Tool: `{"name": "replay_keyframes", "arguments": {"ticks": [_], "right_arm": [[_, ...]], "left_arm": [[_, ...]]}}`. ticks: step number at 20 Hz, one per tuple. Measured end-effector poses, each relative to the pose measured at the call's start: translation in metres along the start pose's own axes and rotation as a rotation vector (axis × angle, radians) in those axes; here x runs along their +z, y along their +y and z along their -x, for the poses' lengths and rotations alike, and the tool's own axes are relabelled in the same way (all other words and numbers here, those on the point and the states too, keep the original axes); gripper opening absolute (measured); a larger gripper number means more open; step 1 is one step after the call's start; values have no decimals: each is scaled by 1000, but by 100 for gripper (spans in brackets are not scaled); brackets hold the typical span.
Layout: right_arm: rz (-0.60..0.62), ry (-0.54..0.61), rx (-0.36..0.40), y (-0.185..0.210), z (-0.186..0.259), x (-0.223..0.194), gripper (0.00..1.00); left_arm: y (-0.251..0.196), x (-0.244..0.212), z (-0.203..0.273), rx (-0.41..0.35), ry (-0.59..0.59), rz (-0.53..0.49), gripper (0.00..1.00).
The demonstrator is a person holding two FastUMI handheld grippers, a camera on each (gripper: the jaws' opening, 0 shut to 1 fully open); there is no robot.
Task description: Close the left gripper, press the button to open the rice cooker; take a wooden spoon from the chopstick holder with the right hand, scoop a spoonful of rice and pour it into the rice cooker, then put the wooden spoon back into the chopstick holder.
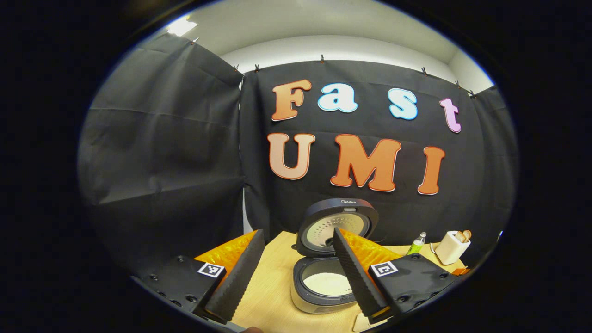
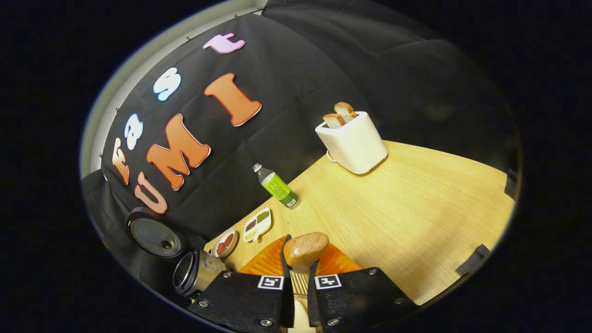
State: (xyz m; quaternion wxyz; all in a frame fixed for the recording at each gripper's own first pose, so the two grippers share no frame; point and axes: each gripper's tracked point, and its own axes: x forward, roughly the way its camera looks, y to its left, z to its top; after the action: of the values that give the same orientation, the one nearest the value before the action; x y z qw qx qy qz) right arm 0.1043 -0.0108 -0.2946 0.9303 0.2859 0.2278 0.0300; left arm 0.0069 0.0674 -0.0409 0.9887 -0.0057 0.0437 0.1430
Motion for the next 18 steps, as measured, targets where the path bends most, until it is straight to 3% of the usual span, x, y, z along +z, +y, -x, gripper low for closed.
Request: {"name": "replay_keyframes", "arguments": {"ticks": [5,12,18], "right_arm": [[59,4,57,21,12,27,6],[167,-96,122,85,56,70,6],[384,-134,161,154,98,33,5]], "left_arm": [[-8,15,23,49,-36,-19,97],[-19,10,17,-22,-36,-30,97],[1,4,-11,-112,-12,-33,97]]}}
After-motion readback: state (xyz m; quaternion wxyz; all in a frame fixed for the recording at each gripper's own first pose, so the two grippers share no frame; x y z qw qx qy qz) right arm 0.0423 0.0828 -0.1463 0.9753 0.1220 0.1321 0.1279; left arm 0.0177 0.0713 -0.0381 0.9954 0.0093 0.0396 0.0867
